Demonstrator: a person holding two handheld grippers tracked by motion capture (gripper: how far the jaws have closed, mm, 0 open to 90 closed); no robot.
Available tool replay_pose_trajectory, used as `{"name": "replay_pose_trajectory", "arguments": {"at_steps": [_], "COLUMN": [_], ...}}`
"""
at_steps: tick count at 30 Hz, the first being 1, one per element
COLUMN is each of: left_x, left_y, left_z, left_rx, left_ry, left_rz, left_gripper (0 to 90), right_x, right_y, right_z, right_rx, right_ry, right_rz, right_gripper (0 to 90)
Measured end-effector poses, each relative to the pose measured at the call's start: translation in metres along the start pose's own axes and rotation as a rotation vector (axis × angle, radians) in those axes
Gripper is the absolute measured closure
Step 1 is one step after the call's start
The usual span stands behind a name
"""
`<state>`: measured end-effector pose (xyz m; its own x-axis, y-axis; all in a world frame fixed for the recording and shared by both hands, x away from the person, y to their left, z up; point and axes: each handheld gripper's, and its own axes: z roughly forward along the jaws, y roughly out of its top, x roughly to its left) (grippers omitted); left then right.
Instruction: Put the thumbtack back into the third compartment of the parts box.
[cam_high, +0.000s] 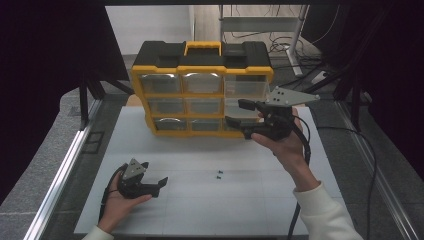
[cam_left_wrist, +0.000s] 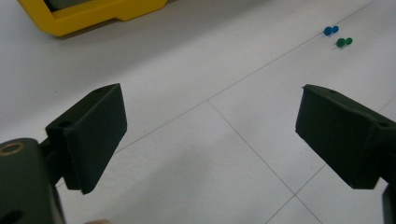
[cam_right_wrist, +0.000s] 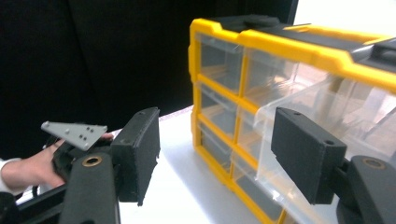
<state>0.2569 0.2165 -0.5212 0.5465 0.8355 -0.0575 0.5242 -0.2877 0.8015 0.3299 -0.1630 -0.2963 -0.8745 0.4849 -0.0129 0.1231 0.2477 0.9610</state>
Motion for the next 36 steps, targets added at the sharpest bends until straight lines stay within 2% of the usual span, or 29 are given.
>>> {"name": "replay_pose_trajectory", "arguments": {"at_steps": [4, 16, 22, 31, 36], "left_x": [0.0, 0.0, 0.0, 0.0, 0.0], "left_y": [0.0, 0.0, 0.0, 0.0, 0.0], "left_z": [0.0, 0.0, -0.001, -0.001, -0.003], "left_rx": [-0.001, -0.001, 0.0, -0.005, -0.008], "left_ry": [0.0, 0.002, 0.003, 0.004, 0.007], "left_rz": [0.0, 0.004, 0.004, 0.002, 0.002], "left_gripper": [9.3, 9.3, 9.3, 9.3, 9.3], "right_x": [0.005, 0.006, 0.004, -0.002, -0.004], "right_y": [-0.014, -0.045, -0.063, -0.085, -0.093], "right_z": [-0.001, 0.005, 0.012, 0.021, 0.028], "right_rx": [-0.001, 0.039, 0.089, 0.13, 0.156], "right_ry": [0.022, 0.019, 0.002, -0.015, -0.02], "right_rz": [0.01, 0.031, 0.039, 0.069, 0.067], "right_gripper": [32.5, 31.8, 31.1, 31.0, 31.0]}}
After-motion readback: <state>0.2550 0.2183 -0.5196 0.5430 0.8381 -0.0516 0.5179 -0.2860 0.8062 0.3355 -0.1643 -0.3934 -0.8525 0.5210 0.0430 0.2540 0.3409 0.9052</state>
